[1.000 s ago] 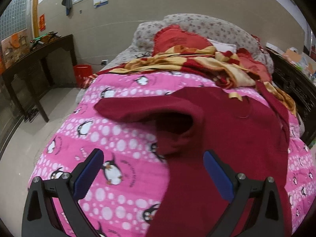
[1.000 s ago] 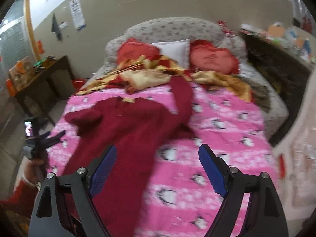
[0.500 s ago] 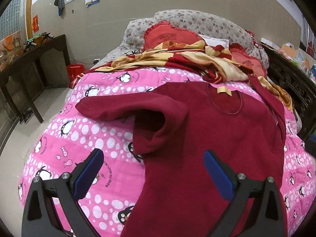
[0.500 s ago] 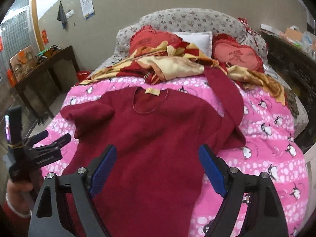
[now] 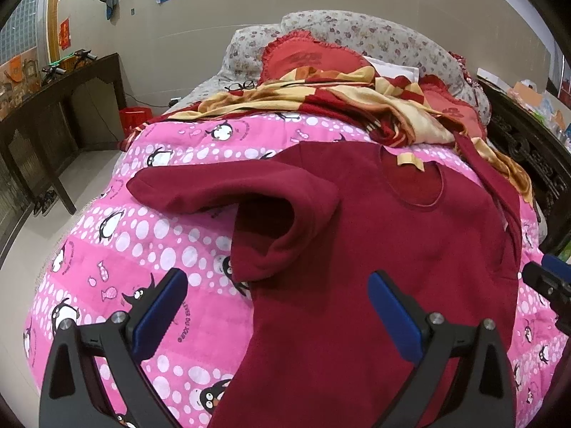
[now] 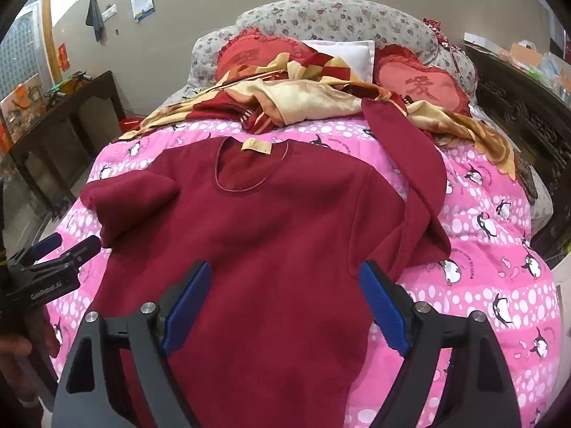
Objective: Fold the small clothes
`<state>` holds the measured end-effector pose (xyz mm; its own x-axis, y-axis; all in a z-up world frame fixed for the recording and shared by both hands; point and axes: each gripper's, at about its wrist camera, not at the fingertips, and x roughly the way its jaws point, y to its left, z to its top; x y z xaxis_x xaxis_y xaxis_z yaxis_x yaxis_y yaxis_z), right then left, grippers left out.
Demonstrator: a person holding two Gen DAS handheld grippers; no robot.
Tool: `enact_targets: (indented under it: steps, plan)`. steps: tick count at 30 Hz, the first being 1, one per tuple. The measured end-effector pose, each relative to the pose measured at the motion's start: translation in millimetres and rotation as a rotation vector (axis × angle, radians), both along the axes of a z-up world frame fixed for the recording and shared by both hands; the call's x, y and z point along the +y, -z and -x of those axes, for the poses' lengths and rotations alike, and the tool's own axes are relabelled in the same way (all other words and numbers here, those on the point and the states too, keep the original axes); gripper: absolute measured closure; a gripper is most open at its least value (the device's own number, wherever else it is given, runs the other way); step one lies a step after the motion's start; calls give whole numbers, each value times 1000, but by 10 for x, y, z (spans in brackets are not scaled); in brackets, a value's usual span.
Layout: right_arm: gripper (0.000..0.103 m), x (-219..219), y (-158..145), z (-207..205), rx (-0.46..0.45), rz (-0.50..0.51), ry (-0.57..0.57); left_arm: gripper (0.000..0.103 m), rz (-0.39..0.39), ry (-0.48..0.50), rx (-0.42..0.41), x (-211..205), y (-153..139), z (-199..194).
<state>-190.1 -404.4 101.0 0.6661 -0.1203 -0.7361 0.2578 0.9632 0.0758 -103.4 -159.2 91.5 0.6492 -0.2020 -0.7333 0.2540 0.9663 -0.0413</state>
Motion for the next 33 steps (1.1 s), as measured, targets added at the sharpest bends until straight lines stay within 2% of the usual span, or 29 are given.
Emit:
enact_targets:
  steps: [33]
  plan:
    - [0,144,186,-292,36,-25,-11,0,10,-28,9,55,23,-154]
